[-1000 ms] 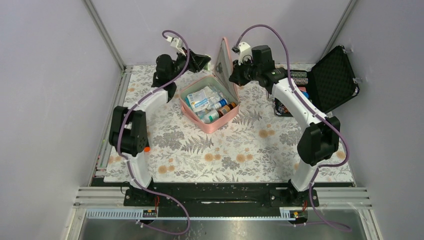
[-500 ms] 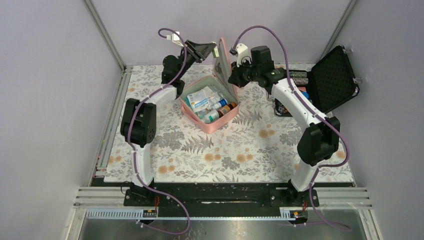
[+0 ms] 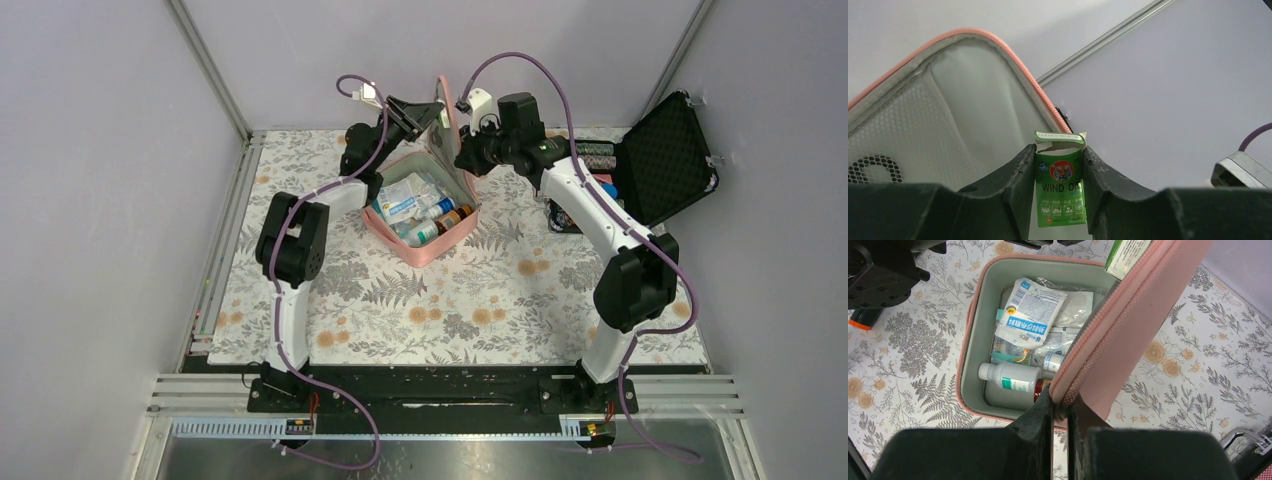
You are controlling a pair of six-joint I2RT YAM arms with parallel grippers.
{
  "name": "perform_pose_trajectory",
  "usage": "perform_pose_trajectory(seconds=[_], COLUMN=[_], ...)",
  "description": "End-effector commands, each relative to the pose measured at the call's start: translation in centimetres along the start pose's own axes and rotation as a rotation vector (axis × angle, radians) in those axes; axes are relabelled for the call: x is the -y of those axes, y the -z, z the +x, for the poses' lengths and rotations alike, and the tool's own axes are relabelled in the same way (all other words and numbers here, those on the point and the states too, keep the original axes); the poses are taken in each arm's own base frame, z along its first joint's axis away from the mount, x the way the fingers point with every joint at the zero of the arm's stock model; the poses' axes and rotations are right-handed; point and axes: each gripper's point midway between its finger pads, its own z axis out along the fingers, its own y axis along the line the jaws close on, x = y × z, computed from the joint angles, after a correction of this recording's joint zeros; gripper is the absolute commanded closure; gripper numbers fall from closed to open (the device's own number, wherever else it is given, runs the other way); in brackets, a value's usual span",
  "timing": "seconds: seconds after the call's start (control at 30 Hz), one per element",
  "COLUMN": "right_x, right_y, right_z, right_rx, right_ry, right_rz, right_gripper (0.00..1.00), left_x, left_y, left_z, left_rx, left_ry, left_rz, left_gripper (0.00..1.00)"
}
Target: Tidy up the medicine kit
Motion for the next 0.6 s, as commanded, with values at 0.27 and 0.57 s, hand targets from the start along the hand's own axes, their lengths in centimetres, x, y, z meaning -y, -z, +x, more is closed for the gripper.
perform_pose_trajectory(seconds=[0.27, 0.57], right_x=[-1.0, -1.5], right_y=[-0.7, -0.3], right_z=[3.9, 3.8], right_rx=[-0.143, -0.137], right_ry=[-0.072, -0.073], right_rz=[-0.031, -0.046], right_gripper=[1.0, 1.0], left_x=[-1.0, -1.8], left_y=[0.4, 0.3], left_z=[1.6, 3.2], left_rx=[0.029, 0.014], left_ry=[0.024, 0.027], left_rz=[0.009, -0.007], left_gripper=[0.65, 0.64])
